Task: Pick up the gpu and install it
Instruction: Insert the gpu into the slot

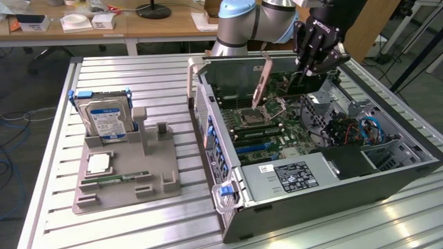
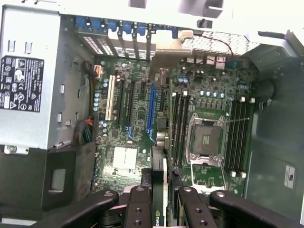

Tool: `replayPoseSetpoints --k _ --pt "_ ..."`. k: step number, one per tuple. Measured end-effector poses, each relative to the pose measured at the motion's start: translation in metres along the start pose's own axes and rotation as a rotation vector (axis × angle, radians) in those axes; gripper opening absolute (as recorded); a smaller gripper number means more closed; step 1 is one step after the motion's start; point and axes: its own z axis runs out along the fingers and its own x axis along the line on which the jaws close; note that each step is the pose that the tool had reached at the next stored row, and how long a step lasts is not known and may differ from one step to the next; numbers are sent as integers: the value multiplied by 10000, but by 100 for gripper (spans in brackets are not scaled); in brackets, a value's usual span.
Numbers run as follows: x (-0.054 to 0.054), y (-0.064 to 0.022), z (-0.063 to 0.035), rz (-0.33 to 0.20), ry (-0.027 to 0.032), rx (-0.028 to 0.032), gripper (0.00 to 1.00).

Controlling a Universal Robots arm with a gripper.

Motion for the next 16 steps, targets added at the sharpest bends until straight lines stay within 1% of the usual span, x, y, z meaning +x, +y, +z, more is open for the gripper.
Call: replayPoseSetpoints --k 6,8,12,16 --pt "0 0 0 -621 26 -10 26" --pt "0 0 0 -748 32 -12 26" --pt "0 0 0 -689 31 -12 26" --pt "-3 -1 3 -218 10 -4 26"
